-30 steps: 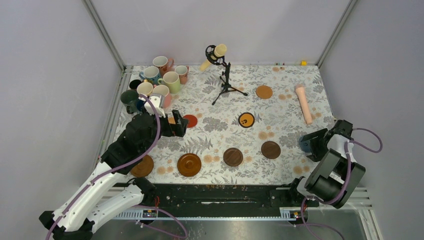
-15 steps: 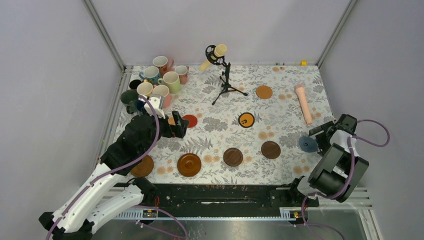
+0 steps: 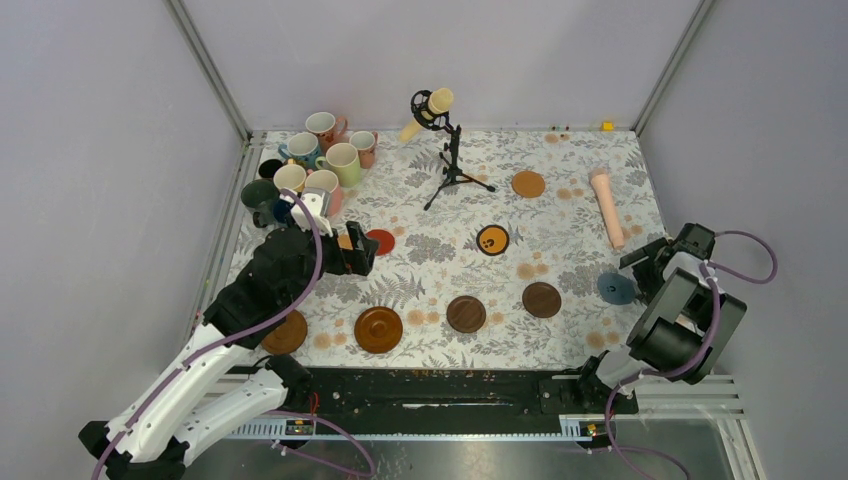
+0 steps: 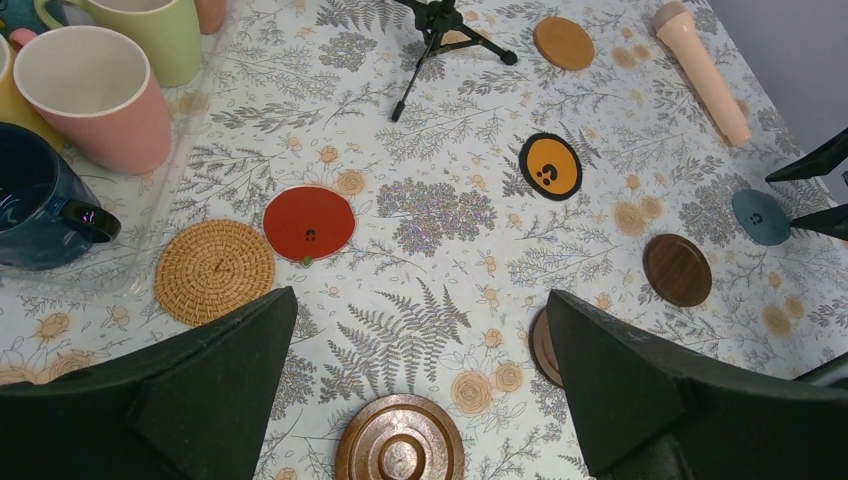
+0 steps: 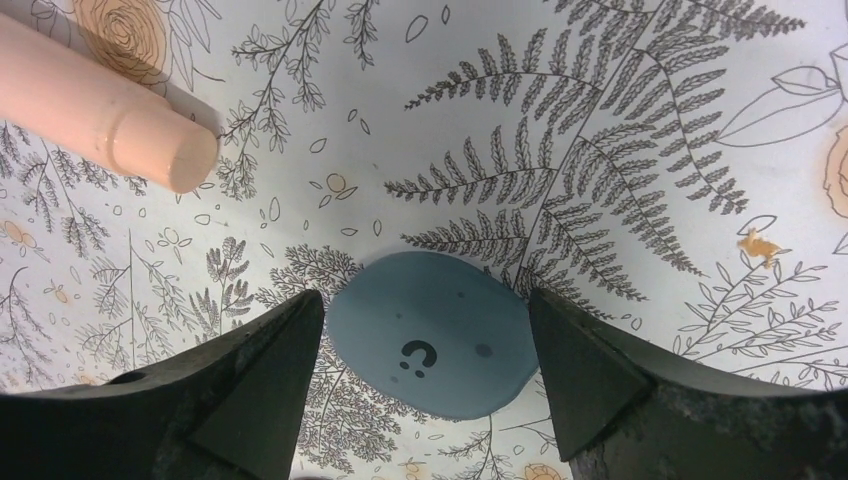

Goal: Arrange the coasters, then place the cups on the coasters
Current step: Move the coaster to the center of the board.

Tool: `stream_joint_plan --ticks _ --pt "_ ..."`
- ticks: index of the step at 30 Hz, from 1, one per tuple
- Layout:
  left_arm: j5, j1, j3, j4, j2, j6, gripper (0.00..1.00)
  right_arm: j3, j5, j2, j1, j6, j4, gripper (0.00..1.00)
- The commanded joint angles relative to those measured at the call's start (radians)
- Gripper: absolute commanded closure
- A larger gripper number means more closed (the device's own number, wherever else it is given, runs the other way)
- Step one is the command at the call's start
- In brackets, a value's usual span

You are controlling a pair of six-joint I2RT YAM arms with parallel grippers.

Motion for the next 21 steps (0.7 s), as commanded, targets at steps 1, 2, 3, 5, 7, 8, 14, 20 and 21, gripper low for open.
stream_joint_plan --ticks 1,2,3,5,7,8,14,20,21 --pt "-0.015 -0.002 0.005 0.052 -0.014 0.006 0.01 0.017 -0.034 0.027 0.002 -0.027 -0.013 0.19" --pt "-0.011 -0.002 0.005 0.053 -0.011 0.006 0.01 0.022 -0.04 0.024 0.001 -0.031 -0.027 0.23" --pt "-0.01 -0.002 0.006 0.054 -0.008 0.006 0.01 0.027 -0.063 0.03 0.001 -0.032 -0.034 0.25" --pt "-0.007 -0.002 0.009 0.051 -0.003 0.006 0.01 0.051 -0.119 0.057 0.001 -0.033 -0.066 0.26" --pt "-0.009 -0.002 0.009 0.049 -0.003 0.006 0.01 0.068 -0.15 0.088 0.003 -0.032 -0.102 0.27" --pt "-0.011 -0.001 0.01 0.047 -0.005 0.006 0.01 0.071 -0.163 0.102 0.003 -0.03 -0.109 0.27" --pt "-0.028 -0.001 0.005 0.052 -0.025 0.011 0.01 0.064 -0.213 0.098 0.01 -0.015 -0.12 0.3" --pt "-0.033 -0.001 0.007 0.046 -0.032 0.011 0.01 0.094 -0.18 0.109 0.045 -0.022 -0.148 0.29" --pt "-0.034 -0.001 0.007 0.046 -0.035 0.012 0.01 0.097 -0.177 0.109 0.054 -0.021 -0.152 0.29"
